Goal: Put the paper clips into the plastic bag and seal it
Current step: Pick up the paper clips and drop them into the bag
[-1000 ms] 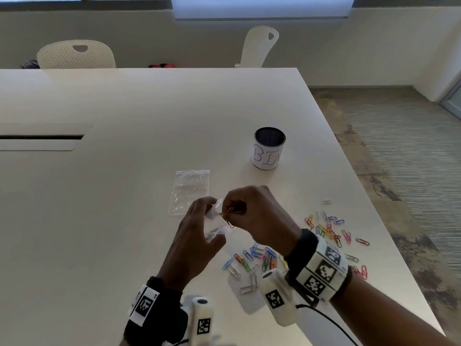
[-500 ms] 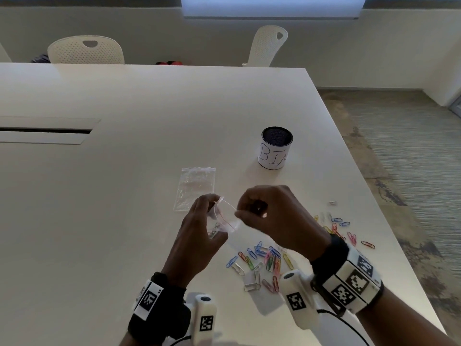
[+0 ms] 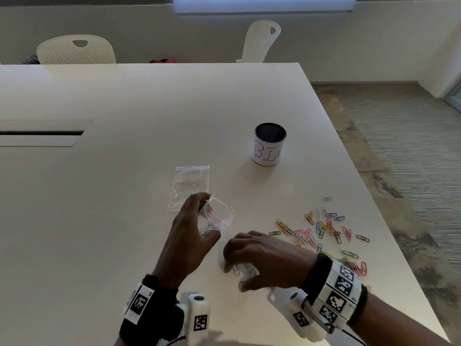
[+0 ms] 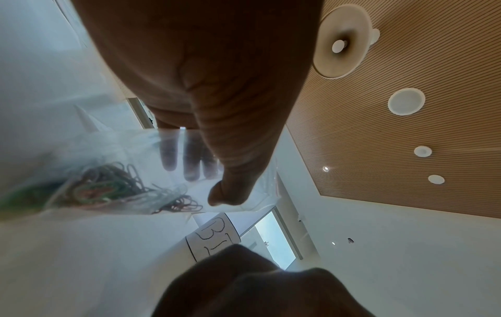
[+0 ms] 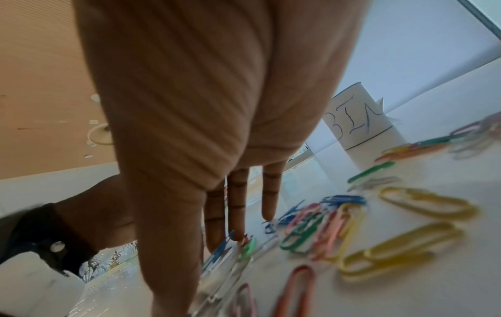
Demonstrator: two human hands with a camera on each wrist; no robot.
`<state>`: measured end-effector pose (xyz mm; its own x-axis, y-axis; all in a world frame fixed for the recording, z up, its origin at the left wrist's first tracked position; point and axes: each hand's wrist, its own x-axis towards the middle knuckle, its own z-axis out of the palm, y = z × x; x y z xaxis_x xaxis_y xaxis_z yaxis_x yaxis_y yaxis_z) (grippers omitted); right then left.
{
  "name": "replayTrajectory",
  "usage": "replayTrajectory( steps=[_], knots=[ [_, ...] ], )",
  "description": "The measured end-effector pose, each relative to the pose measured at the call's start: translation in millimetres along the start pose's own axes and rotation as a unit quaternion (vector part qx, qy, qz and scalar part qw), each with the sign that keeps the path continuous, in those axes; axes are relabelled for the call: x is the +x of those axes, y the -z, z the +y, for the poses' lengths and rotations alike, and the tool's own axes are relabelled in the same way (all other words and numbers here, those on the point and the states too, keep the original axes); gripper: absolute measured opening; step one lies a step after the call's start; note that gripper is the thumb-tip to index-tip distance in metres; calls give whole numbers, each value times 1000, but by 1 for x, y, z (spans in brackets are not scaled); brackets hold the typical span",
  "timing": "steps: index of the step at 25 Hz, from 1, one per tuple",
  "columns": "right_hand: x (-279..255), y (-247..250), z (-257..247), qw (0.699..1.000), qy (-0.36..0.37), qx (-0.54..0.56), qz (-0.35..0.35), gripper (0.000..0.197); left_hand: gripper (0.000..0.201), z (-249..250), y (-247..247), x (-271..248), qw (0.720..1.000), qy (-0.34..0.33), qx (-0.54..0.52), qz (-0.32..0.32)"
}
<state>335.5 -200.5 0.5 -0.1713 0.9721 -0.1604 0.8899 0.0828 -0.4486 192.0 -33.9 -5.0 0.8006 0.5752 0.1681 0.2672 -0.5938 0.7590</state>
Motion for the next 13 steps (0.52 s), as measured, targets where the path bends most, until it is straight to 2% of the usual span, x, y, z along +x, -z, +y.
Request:
replayTrajectory(
  steps=[4, 6, 8, 11, 13],
  knots=[
    [-10, 5, 16, 1000, -15, 2, 13, 15, 67, 2, -1, 1, 1000, 6, -9, 0],
    [-18, 10, 25, 999, -36, -12, 26, 9, 67, 3, -2, 1, 1000, 8, -13, 0],
    [-26, 17, 30, 997, -70, -21, 31, 23, 67, 3, -2, 2, 1000, 10, -18, 0],
    [-38, 21, 30, 991, -130, -42, -9, 70, 67, 4, -3, 2, 1000, 8, -23, -3],
    [-41, 19, 28, 987, -143, -67, -23, 79, 68, 5, -4, 1, 1000, 9, -23, -6]
  ],
)
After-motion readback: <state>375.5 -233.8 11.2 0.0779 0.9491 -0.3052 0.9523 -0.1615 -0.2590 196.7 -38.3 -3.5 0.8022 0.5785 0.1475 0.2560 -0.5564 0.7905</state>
